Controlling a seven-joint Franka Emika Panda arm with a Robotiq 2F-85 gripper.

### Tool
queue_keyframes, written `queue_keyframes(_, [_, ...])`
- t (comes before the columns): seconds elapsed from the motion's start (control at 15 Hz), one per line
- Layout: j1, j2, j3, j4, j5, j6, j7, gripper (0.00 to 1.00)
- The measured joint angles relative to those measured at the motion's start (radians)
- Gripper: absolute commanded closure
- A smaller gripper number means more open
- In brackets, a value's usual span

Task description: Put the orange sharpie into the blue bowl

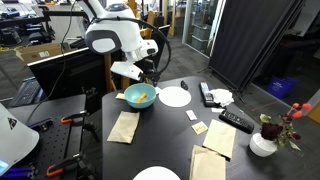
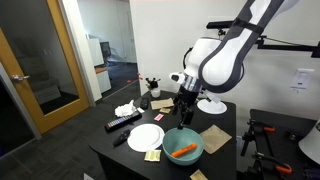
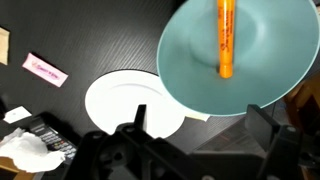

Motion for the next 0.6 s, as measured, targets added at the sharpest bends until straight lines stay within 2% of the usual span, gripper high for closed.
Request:
queue_keyframes(0.27, [-0.002, -0.107, -0.042, -0.002, -0.001, -0.060, 0.006, 0.00])
queue_keyframes(0.6, [-0.010, -0.232, -0.097, -0.008, -0.081, -0.139, 0.097, 0.00])
